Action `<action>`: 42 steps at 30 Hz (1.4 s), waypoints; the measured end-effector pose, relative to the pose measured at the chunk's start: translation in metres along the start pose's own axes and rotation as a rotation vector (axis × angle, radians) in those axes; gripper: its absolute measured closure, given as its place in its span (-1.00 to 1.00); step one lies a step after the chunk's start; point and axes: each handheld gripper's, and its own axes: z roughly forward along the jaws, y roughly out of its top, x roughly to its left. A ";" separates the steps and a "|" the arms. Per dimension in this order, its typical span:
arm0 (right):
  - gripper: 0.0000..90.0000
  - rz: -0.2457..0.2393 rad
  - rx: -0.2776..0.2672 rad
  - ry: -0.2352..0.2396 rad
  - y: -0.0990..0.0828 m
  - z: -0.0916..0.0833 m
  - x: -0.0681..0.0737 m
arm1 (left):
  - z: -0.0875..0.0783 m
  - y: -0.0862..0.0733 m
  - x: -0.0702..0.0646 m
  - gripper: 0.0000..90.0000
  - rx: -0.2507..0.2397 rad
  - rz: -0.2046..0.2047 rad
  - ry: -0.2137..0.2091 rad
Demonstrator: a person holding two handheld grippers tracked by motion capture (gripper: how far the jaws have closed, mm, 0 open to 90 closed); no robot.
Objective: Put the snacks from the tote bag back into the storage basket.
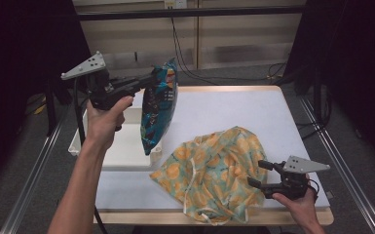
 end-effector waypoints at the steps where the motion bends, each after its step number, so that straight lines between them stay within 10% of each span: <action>1: -0.45 -0.004 -0.001 0.002 0.000 0.001 0.000 | -0.003 0.000 0.002 1.00 -0.003 0.003 0.006; 27: -0.49 0.009 0.002 -0.012 -0.005 -0.003 -0.002 | -0.053 -0.018 0.043 1.00 0.057 -0.024 0.219; 42: -0.53 0.010 0.008 -0.013 -0.005 -0.002 -0.003 | -0.065 -0.057 0.075 1.00 0.086 -0.088 0.364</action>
